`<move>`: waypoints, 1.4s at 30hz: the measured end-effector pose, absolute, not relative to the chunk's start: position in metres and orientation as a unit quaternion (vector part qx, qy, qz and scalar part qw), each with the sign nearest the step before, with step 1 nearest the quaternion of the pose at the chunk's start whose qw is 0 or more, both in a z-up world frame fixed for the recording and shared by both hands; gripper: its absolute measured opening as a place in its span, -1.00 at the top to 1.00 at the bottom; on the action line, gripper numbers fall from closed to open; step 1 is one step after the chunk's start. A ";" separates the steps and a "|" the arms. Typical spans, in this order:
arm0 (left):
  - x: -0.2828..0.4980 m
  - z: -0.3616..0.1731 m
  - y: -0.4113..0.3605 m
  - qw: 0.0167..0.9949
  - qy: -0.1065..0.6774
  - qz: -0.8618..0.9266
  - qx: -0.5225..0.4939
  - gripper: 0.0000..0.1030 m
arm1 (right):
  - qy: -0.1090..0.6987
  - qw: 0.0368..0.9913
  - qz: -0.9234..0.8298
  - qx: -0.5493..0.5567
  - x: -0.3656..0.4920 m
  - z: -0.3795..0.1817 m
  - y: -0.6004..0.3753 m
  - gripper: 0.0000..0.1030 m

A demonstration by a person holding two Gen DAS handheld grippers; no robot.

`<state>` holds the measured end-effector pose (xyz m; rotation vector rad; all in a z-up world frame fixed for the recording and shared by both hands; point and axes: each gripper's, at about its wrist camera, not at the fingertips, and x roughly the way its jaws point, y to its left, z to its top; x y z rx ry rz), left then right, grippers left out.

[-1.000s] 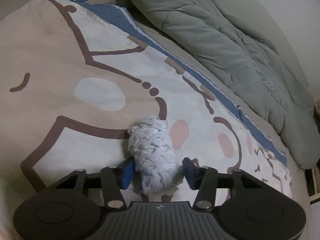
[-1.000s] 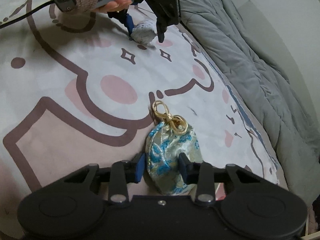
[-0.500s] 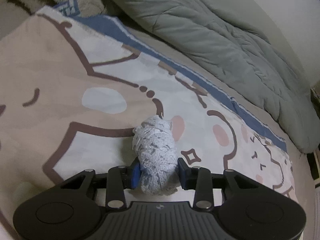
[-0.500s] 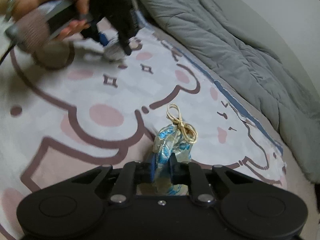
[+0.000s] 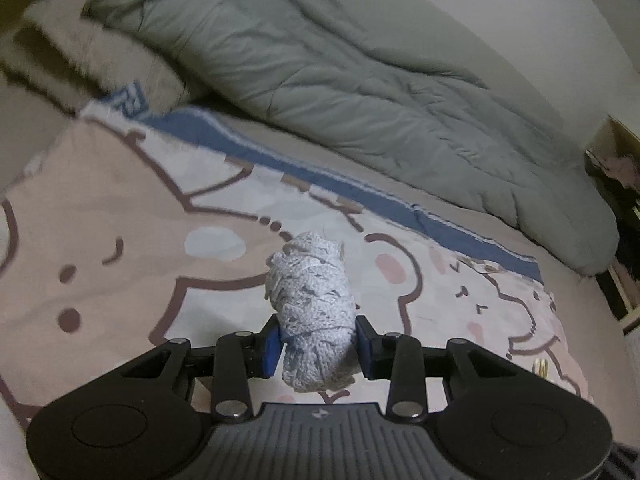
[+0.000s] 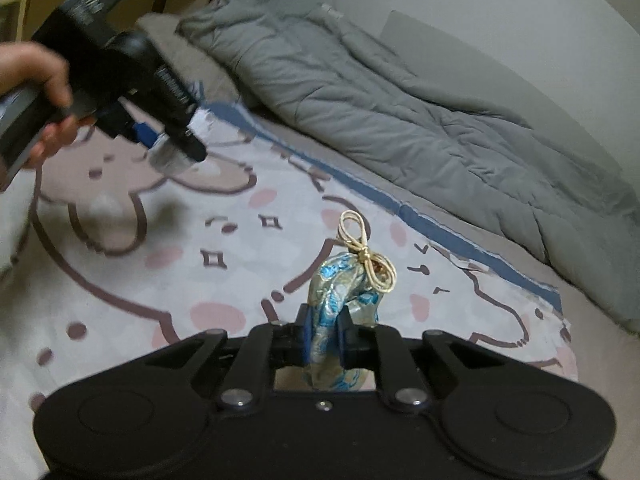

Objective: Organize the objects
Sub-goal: 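Lift and carry the pouch and fluffy ball over the white box with both tools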

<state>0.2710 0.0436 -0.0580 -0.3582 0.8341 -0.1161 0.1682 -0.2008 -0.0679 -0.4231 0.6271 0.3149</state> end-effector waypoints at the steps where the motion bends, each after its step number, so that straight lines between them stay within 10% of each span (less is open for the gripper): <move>1: 0.266 -0.052 0.042 0.900 0.398 -0.059 -0.165 0.25 | 0.304 0.919 0.154 -0.196 0.167 -0.064 -0.203 0.76; 42: 0.143 -0.007 -0.037 0.919 0.358 -0.163 -0.033 0.24 | 0.300 0.945 0.131 0.000 0.117 -0.001 -0.267 0.76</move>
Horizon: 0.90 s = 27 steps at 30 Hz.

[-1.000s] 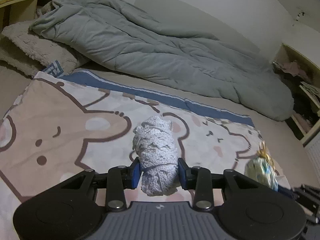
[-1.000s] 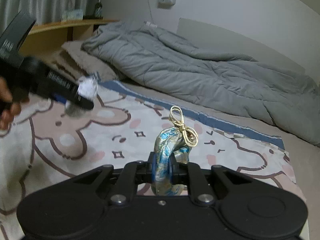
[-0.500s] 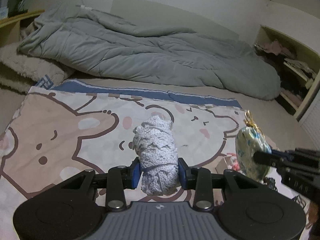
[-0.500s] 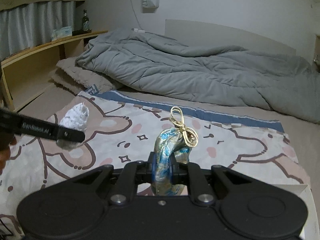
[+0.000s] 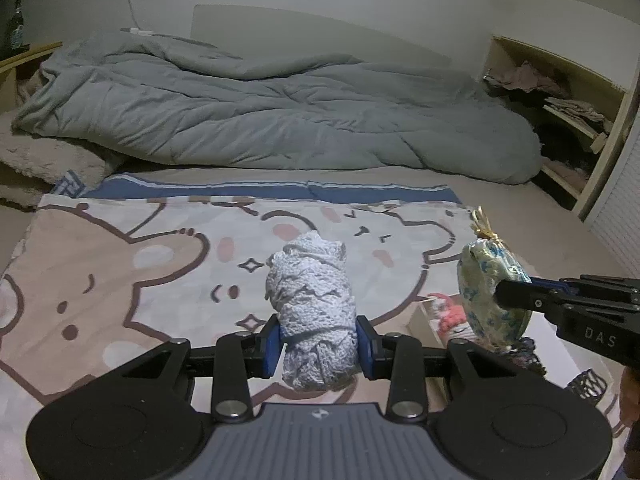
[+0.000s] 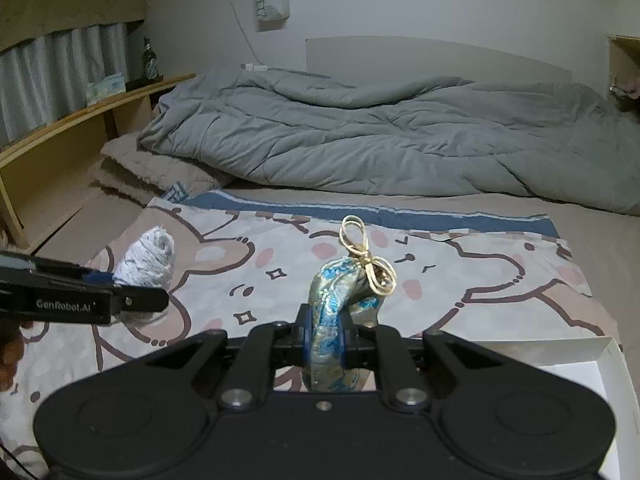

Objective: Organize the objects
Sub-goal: 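Lift and carry the pouch and fluffy ball over the white box with both tools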

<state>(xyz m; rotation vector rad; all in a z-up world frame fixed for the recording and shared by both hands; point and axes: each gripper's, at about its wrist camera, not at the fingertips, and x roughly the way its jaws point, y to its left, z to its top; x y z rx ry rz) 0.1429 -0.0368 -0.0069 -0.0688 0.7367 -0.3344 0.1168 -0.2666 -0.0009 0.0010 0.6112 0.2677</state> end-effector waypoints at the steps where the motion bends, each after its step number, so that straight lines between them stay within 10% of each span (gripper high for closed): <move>1: 0.143 -0.006 -0.040 0.919 0.358 -0.165 -0.034 0.24 | 0.299 0.945 0.130 0.003 0.116 0.000 -0.269 0.76; 27: 0.147 -0.015 -0.156 0.891 0.368 -0.267 -0.021 0.24 | 0.305 0.952 0.027 0.027 0.100 -0.010 -0.383 0.76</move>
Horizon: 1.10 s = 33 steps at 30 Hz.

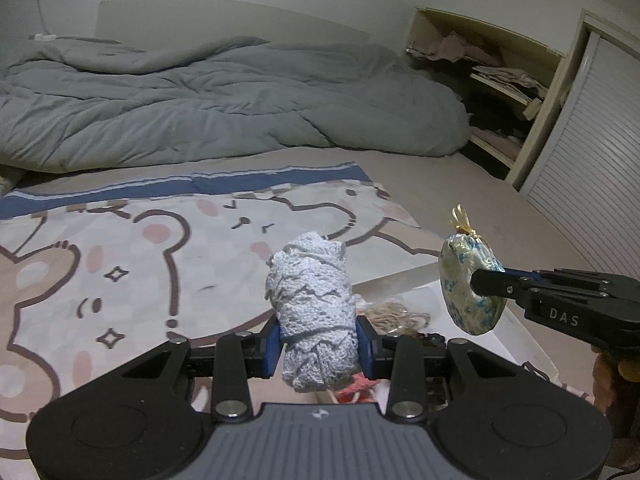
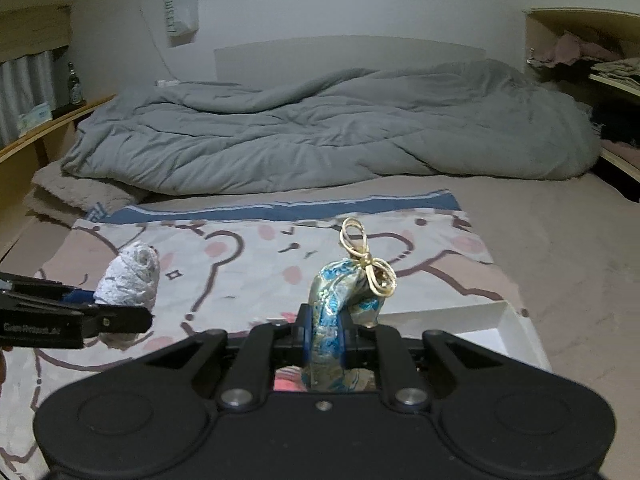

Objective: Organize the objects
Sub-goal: 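Lift and carry the pouch and fluffy ball over the white box with both tools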

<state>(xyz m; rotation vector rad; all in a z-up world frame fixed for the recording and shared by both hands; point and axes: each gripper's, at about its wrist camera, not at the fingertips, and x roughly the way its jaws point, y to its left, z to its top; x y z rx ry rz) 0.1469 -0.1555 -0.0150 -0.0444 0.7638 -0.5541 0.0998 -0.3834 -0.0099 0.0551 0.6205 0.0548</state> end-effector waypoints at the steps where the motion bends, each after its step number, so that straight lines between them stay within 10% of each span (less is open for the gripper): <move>1: 0.147 -0.016 -0.158 0.889 0.368 -0.270 -0.022 0.24 | 0.307 0.951 0.023 0.027 0.099 -0.012 -0.388 0.76; 33: 0.152 -0.075 -0.332 0.770 0.418 -0.480 0.038 0.24 | 0.389 0.919 -0.011 -0.066 0.142 -0.060 -0.488 0.75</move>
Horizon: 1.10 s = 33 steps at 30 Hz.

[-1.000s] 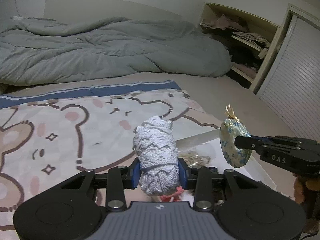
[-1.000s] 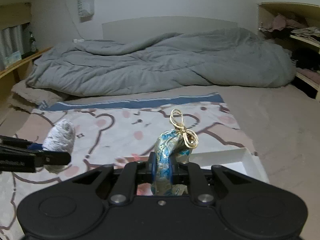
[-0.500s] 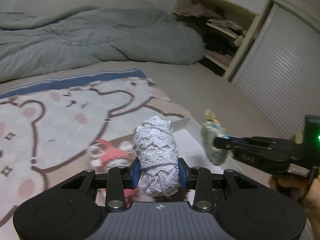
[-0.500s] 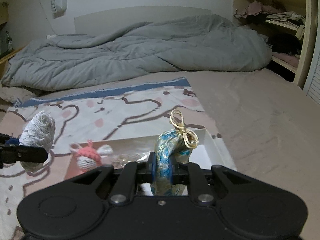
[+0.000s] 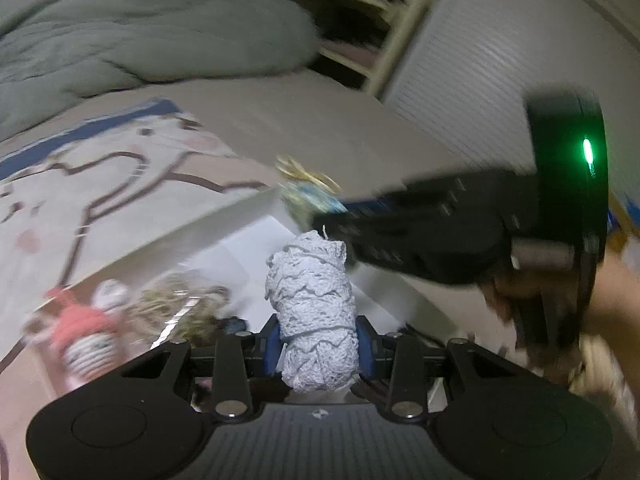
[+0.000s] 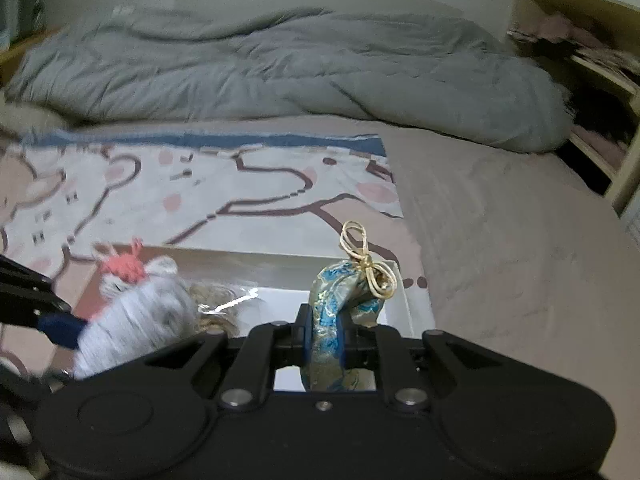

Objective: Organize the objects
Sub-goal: 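Lift and carry the pouch and fluffy ball over the white box with both tools, then open both tools, releasing the pouch and fluffy ball into the box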

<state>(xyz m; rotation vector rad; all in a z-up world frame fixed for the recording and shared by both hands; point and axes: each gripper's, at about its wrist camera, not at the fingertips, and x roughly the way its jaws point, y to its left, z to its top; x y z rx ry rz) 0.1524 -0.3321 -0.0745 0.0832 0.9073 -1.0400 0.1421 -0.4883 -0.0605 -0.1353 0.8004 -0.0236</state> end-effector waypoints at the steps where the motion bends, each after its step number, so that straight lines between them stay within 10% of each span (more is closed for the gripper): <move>1: 0.152 -0.080 -0.338 0.761 0.422 -0.490 0.051 0.24 | 0.395 0.916 -0.008 -0.074 0.146 -0.062 -0.489 0.76; 12: 0.166 -0.130 -0.378 0.712 0.451 -0.529 0.093 0.19 | 0.456 0.881 0.003 -0.125 0.177 -0.093 -0.489 0.74; 16: 0.168 -0.135 -0.376 0.719 0.459 -0.515 0.083 -0.22 | 0.439 0.896 -0.005 -0.075 0.179 -0.093 -0.490 0.06; 33: 0.159 -0.102 -0.353 0.734 0.450 -0.504 0.074 -0.26 | 0.411 0.911 -0.019 0.019 0.147 -0.071 -0.497 0.07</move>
